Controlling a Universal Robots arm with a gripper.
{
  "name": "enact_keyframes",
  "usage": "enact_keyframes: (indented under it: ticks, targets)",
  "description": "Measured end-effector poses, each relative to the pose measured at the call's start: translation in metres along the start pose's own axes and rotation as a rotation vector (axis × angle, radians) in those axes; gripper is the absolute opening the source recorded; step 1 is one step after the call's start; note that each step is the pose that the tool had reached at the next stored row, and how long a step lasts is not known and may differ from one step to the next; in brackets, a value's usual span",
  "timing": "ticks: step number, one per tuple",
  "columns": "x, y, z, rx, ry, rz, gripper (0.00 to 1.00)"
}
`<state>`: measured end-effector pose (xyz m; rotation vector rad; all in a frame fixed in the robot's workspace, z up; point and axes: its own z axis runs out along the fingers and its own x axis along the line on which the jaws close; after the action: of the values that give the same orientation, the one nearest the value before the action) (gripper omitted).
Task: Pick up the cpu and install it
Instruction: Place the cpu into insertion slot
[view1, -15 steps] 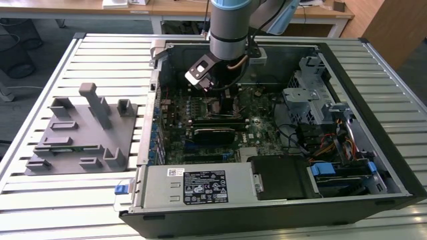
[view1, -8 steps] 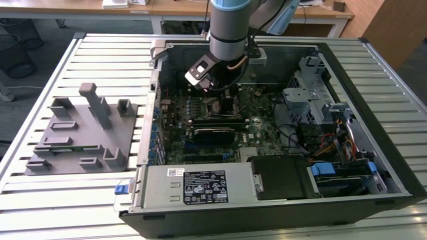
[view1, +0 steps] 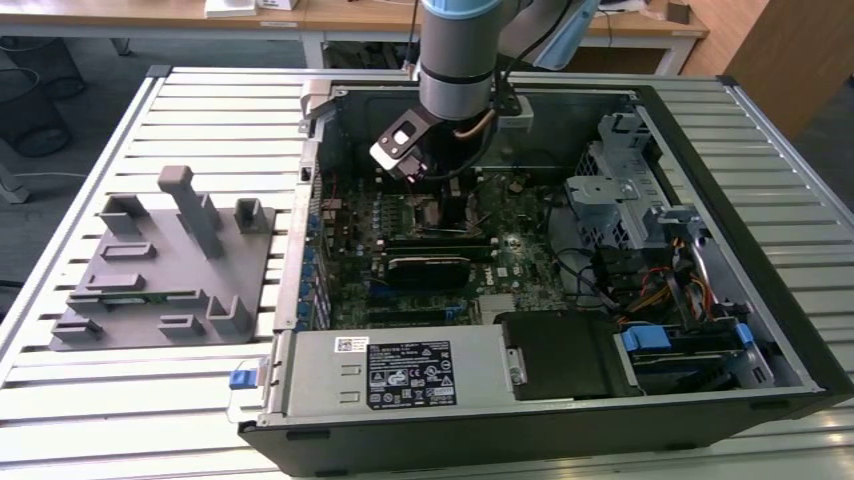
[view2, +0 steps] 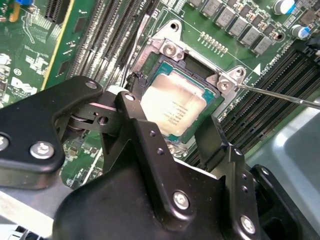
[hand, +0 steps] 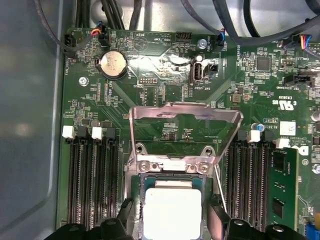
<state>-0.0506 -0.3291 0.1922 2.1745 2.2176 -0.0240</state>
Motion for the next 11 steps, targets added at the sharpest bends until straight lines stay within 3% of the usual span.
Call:
enact_keyframes:
  ticks: [8,11]
  targets:
    - [-0.0002,0.0001,-0.0053,0.0001,-0.0051,0.000,0.68]
    - [-0.0003,0.0001,-0.0077,0.0001,-0.0053,0.000,0.60]
